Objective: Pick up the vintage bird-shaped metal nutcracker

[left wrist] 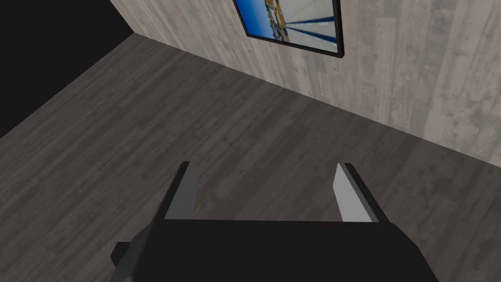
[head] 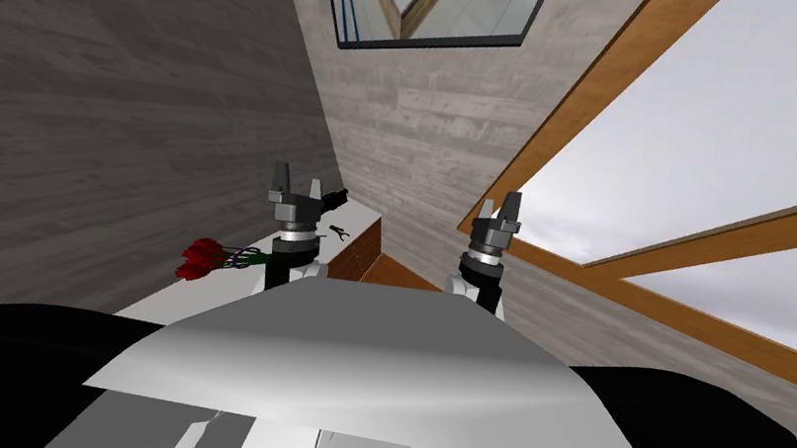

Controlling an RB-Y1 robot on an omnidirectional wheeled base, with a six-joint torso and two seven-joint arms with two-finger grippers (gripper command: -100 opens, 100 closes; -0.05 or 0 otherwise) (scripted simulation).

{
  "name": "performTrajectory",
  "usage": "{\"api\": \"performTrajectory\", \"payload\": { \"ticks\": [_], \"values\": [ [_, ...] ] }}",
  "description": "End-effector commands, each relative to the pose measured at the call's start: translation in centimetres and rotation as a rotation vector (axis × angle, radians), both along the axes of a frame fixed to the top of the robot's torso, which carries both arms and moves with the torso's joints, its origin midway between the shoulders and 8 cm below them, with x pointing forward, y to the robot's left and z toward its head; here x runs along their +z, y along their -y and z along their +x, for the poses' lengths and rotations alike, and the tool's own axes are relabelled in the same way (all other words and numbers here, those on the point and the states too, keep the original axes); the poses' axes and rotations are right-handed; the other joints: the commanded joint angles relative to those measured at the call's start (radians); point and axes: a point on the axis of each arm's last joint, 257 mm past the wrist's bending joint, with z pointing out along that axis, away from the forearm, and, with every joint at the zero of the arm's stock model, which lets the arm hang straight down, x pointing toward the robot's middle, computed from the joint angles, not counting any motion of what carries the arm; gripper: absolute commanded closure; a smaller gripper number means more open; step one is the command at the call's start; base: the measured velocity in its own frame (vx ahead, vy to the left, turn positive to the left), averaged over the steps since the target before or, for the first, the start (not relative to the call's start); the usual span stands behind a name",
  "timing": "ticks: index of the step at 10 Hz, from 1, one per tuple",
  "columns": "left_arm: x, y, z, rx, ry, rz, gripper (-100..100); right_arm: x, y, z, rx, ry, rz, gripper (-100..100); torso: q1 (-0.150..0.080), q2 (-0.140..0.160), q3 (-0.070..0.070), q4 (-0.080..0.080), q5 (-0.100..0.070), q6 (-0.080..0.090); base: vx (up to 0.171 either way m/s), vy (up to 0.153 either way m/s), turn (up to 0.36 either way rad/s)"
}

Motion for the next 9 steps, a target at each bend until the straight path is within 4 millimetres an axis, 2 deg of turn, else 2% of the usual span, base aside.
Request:
{"api": "performTrajectory", "payload": {
  "ticks": [1, 5, 9],
  "values": [
    [-0.4, 0.5, 0.5, -0.035, -0.008, 0.013, -100, 0.0, 0.0, 0.0, 0.000, 0.000, 0.000, 0, 0.000, 0.000, 0.000, 0.000, 0.000, 0.000, -0.060, 0.004, -0.011],
    [-2.2, 1.1, 2.5, -0.110, -0.049, -0.006, -100, 0.0, 0.0, 0.0, 0.000, 0.000, 0.000, 0, -0.001, 0.008, 0.005, 0.002, 0.000, 0.000, -0.120, 0.000, -0.029],
    [-5.6, 1.4, 5.8, -0.183, -0.137, -0.051, -100, 0.0, 0.0, 0.0, 0.000, 0.000, 0.000, 0, 0.002, 0.010, 0.006, 0.002, 0.001, 0.000, -0.158, 0.023, -0.060]
  ]
}}
